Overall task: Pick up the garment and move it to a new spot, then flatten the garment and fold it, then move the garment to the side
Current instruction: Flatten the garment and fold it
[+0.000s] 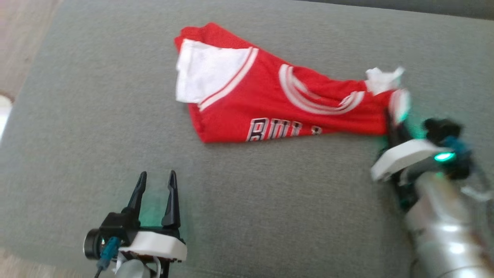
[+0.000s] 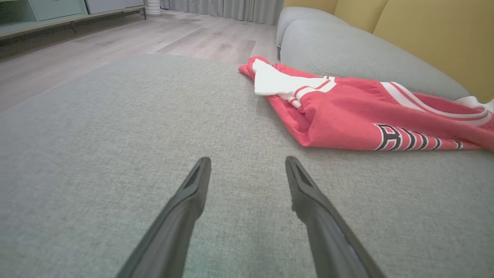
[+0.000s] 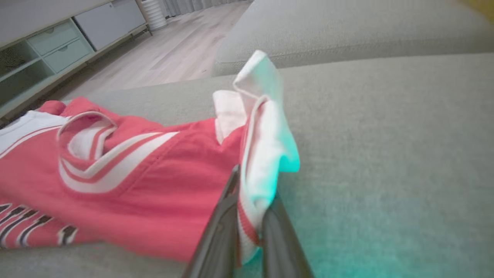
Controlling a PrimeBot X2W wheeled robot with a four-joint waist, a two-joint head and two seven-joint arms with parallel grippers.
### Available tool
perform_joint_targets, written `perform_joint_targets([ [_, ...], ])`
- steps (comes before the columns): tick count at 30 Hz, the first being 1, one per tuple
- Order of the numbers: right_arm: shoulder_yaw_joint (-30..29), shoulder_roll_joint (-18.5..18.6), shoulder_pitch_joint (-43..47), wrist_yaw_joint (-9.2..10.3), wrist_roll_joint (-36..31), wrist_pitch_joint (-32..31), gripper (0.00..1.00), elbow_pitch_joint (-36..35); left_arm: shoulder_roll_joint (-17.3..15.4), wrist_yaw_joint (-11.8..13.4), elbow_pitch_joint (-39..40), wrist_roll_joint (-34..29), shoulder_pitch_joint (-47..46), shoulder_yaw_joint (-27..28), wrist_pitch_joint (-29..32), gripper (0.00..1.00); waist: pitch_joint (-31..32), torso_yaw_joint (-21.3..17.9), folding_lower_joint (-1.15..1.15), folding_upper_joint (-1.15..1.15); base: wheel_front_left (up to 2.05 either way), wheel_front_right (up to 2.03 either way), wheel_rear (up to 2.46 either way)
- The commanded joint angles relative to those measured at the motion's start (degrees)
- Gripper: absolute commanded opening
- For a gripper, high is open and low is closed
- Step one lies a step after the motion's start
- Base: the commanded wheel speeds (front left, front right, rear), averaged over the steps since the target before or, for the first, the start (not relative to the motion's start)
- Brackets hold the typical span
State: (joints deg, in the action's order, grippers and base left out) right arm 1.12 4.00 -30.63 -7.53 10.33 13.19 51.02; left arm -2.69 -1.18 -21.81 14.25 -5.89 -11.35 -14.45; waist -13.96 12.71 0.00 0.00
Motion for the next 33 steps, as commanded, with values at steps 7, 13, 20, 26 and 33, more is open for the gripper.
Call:
perform_joint_targets([
  [7, -7.71, 10.76, -9.77, 0.04, -8.36, 0.17, 0.09, -0.33, -0.2, 0.11, 1.64, 1.32, -2.26, -0.59, -0.54, 1.0, -0.95, 4.3, 0.0, 0.0, 0.0, 0.0, 0.0],
  [13, -14.76, 11.88, -14.71, 0.04, -16.7, 0.4, 1.0, -0.68, -0.2, 0.47, 1.39, 2.22, -1.71, -2.27, -0.54, 1.0, -0.87, 6.35, 0.0, 0.0, 0.0, 0.0, 0.0],
  [20, 0.28, 0.29, -14.75, 0.04, -15.89, 1.56, 1.0, -0.67, -0.19, 0.76, 1.34, 3.28, -2.12, -4.07, -0.54, 1.0, -1.58, 8.52, 0.0, 0.0, 0.0, 0.0, 0.0],
  [26, 19.09, -1.07, -14.08, 0.04, -4.67, -0.67, 1.0, 1.37, -0.19, 1.24, 1.46, 4.61, -2.96, -6.26, -0.55, 1.0, -2.65, 11.27, 0.0, 0.0, 0.0, 0.0, 0.0],
  [33, 33.14, -1.11, -14.54, 0.04, 6.13, -5.54, 1.0, 0.3, -0.19, 1.91, 1.6, 5.6, -2.33, -7.12, -0.55, 1.0, -3.28, 13.0, 0.0, 0.0, 0.0, 0.0, 0.0],
])
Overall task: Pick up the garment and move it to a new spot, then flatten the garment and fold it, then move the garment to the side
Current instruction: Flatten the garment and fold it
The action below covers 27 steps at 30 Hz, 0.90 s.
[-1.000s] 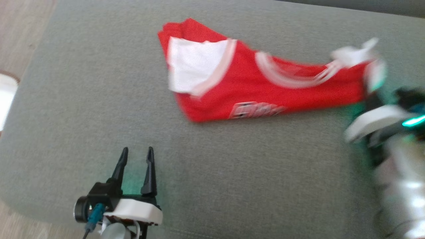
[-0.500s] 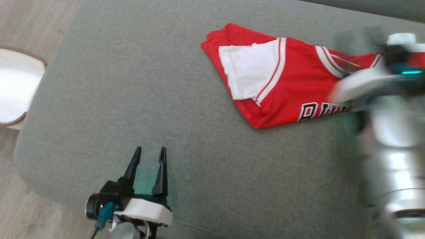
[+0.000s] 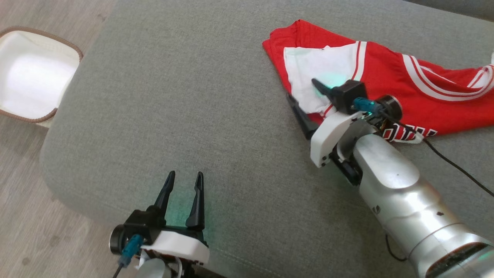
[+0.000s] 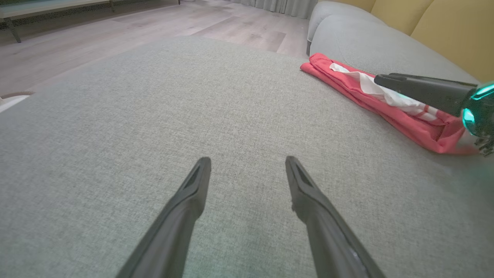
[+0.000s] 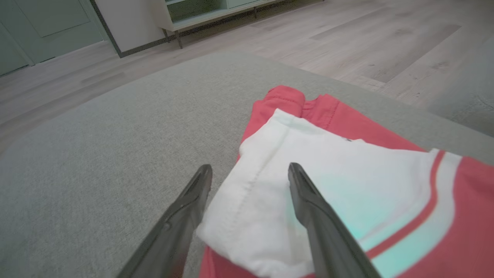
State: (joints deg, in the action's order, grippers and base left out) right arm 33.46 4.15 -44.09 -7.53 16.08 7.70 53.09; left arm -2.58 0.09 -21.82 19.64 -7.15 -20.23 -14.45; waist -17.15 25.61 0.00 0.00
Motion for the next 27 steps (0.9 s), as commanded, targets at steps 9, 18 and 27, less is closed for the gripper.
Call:
perform_joint_targets([
  [9, 6.52, -0.33, -2.19, 0.04, 5.3, -1.25, 1.0, 0.17, -0.3, 1.0, 1.79, 0.95, -1.54, 1.18, -0.55, 1.0, -0.73, 0.5, 0.0, 0.0, 0.0, 0.0, 0.0],
  [18, 7.17, -0.33, -2.84, 0.04, 7.1, 0.97, 1.0, 2.92, -0.3, 1.3, 1.96, 1.17, -1.72, 0.99, -0.55, 1.0, -0.91, 0.36, 0.0, 0.0, 0.0, 0.0, 0.0],
  [27, 6.49, -0.66, -2.99, 0.04, 10.16, 3.39, 0.41, 4.29, -0.3, 1.2, 1.88, 0.94, -2.03, 1.17, -0.55, 1.0, -1.01, -0.07, 0.0, 0.0, 0.0, 0.0, 0.0],
])
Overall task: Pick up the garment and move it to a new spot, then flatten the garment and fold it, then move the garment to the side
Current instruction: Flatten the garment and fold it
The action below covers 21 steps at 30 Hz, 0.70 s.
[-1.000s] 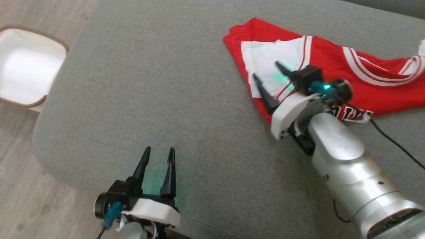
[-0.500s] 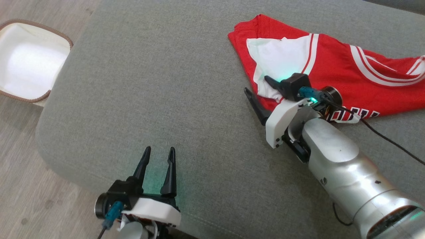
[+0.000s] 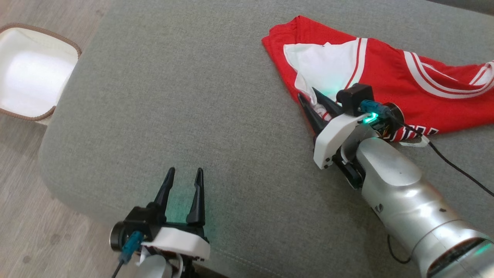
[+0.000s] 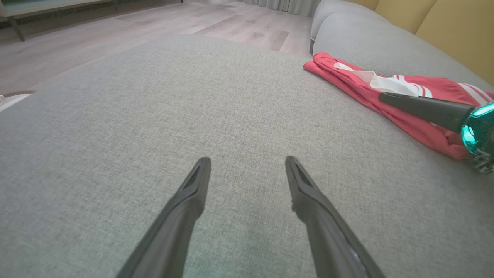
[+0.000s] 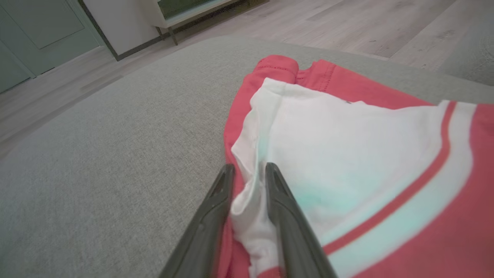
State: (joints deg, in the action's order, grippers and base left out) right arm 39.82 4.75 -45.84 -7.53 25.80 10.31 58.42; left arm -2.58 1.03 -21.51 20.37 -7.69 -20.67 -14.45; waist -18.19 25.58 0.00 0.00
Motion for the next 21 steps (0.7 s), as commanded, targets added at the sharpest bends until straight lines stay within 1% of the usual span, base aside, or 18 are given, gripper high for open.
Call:
perform_joint_targets([
  [1, 0.11, -1.29, -1.21, 0.04, 0.81, 0.97, 0.42, -0.93, -0.3, 0.28, 1.56, 0.16, -1.49, 1.62, -0.55, 1.0, 0.09, -0.1, 0.0, 0.0, 0.0, 0.0, 0.0],
  [3, 0.23, -1.35, -1.2, 0.04, 1.49, 1.37, 0.42, -0.86, -0.3, 0.29, 1.5, 0.03, -1.49, 1.66, -0.55, 1.0, 0.19, -0.24, 0.0, 0.0, 0.0, 0.0, 0.0],
  [5, 0.05, -1.41, -1.11, 0.04, 2.56, 1.73, 0.45, -0.84, -0.3, 0.28, 1.43, -0.09, -1.5, 1.72, -0.55, 1.0, 0.26, -0.37, 0.0, 0.0, 0.0, 0.0, 0.0],
  [6, 0.07, -1.44, -1.1, 0.04, 3.06, 1.8, 0.48, -0.8, -0.3, 0.26, 1.38, -0.15, -1.51, 1.74, -0.55, 1.0, 0.31, -0.42, 0.0, 0.0, 0.0, 0.0, 0.0],
  [8, 0.44, -1.47, -1.13, 0.04, 3.7, 1.86, 0.57, -0.63, -0.3, 0.22, 1.29, -0.2, -1.56, 1.75, -0.55, 1.0, 0.37, -0.46, 0.0, 0.0, 0.0, 0.0, 0.0],
  [9, 0.53, -1.49, -1.12, 0.04, 4.09, 1.86, 0.56, -0.46, -0.3, 0.19, 1.27, -0.22, -1.59, 1.72, -0.55, 1.0, 0.4, -0.45, 0.0, 0.0, 0.0, 0.0, 0.0],
  [12, 0.77, -1.52, -1.12, 0.04, 5.06, 1.89, 0.45, 0.15, -0.3, 0.21, 1.29, -0.2, -1.58, 1.65, -0.55, 1.0, 0.49, -0.38, 0.0, 0.0, 0.0, 0.0, 0.0],
  [14, 0.71, -1.54, -1.17, 0.04, 5.91, 1.98, 0.45, 0.43, -0.3, 0.18, 1.36, -0.23, -1.51, 1.64, -0.55, 1.0, 0.5, -0.32, 0.0, 0.0, 0.0, 0.0, 0.0],
  [18, -0.13, -1.59, -0.95, 0.04, 8.52, 2.15, 0.49, 0.81, -0.3, 0.18, 1.49, -0.32, -1.38, 1.89, -0.55, 1.0, 0.59, -0.23, 0.0, 0.0, 0.0, 0.0, 0.0],
  [20, -0.49, -1.61, -0.67, 0.04, 9.99, 2.0, 0.47, 0.96, -0.3, 0.21, 1.49, -0.37, -1.31, 2.01, -0.55, 1.0, 0.72, -0.21, 0.0, 0.0, 0.0, 0.0, 0.0],
  [21, -0.58, -1.62, -0.49, 0.04, 10.67, 1.76, 0.44, 1.07, -0.3, 0.22, 1.47, -0.42, -1.27, 2.03, -0.55, 1.0, 0.82, -0.21, 0.0, 0.0, 0.0, 0.0, 0.0],
])
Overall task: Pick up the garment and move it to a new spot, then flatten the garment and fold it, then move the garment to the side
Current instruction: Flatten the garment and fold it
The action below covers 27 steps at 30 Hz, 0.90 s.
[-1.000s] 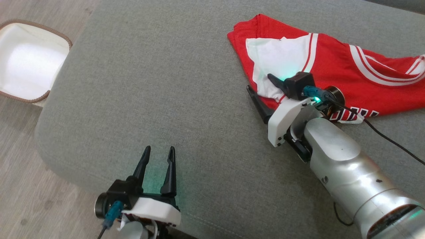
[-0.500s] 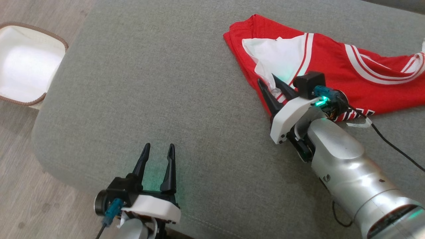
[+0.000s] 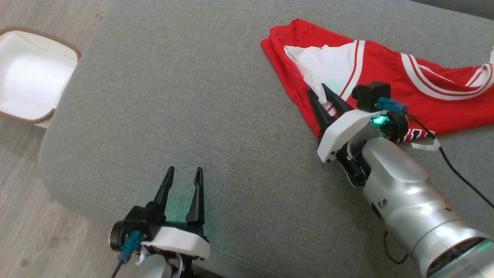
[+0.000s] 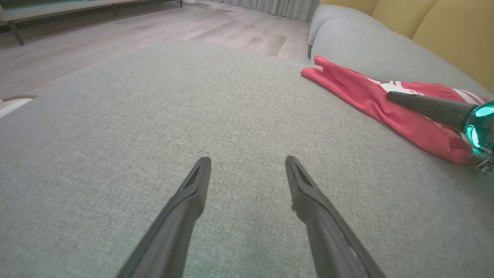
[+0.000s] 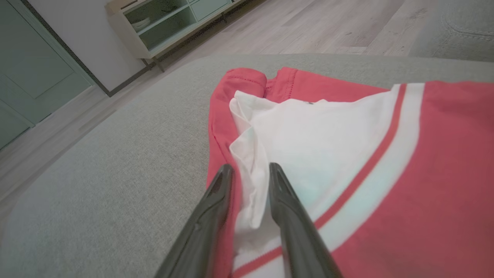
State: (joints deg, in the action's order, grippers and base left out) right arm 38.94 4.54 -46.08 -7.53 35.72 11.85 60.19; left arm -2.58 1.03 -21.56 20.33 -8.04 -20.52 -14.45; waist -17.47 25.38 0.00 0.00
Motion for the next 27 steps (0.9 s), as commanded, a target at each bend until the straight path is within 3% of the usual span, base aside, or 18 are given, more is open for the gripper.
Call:
perform_joint_targets([
  [1, 0.16, -1.43, -0.05, 0.04, 1.53, 0.0, 0.39, -0.66, -0.3, 0.23, 1.51, -0.41, -0.86, 1.9, -0.55, 1.0, 0.17, 0.0, 0.0, 0.0, 0.0, 0.0, 0.0],
  [2, -0.05, -1.44, 0.19, 0.04, 2.48, -0.24, 0.31, -0.72, -0.3, 0.22, 1.5, -0.47, -0.81, 1.92, -0.55, 1.0, 0.23, 0.0, 0.0, 0.0, 0.0, 0.0, 0.0],
  [4, -0.45, -1.47, 0.68, 0.04, 4.6, -0.89, 0.0, -1.07, -0.3, 0.21, 1.52, -0.53, -0.76, 1.94, -0.55, 1.0, 0.33, -0.02, 0.0, 0.0, 0.0, 0.0, 0.0],
  [14, -0.18, -1.04, 1.32, 0.04, 8.93, -1.39, 0.0, -1.15, -0.3, 0.15, 0.87, -1.02, -0.49, 2.33, -0.55, 1.0, 1.54, -0.7, 0.0, 0.0, 0.0, 0.0, 0.0],
  [20, -1.93, -0.47, 0.61, 0.04, 9.66, 2.26, 0.0, -2.04, -0.3, -0.33, 0.76, -2.06, 0.19, 3.76, -0.55, 1.0, 3.73, -2.57, 0.0, 0.0, 0.0, 0.0, 0.0],
  [23, -5.8, 0.19, 0.9, 0.04, 9.82, 3.05, 0.0, -3.91, -0.3, -0.77, 0.8, -2.93, 0.98, 5.11, -0.55, 1.0, 5.68, -5.12, 0.0, 0.0, 0.0, 0.0, 0.0],
  [27, -18.15, 1.82, 5.14, 0.04, 7.09, 3.12, 0.0, -12.07, -0.3, -1.37, 0.84, -4.18, 2.22, 7.18, -0.55, 1.0, 8.35, -10.56, 0.0, 0.0, 0.0, 0.0, 0.0],
])
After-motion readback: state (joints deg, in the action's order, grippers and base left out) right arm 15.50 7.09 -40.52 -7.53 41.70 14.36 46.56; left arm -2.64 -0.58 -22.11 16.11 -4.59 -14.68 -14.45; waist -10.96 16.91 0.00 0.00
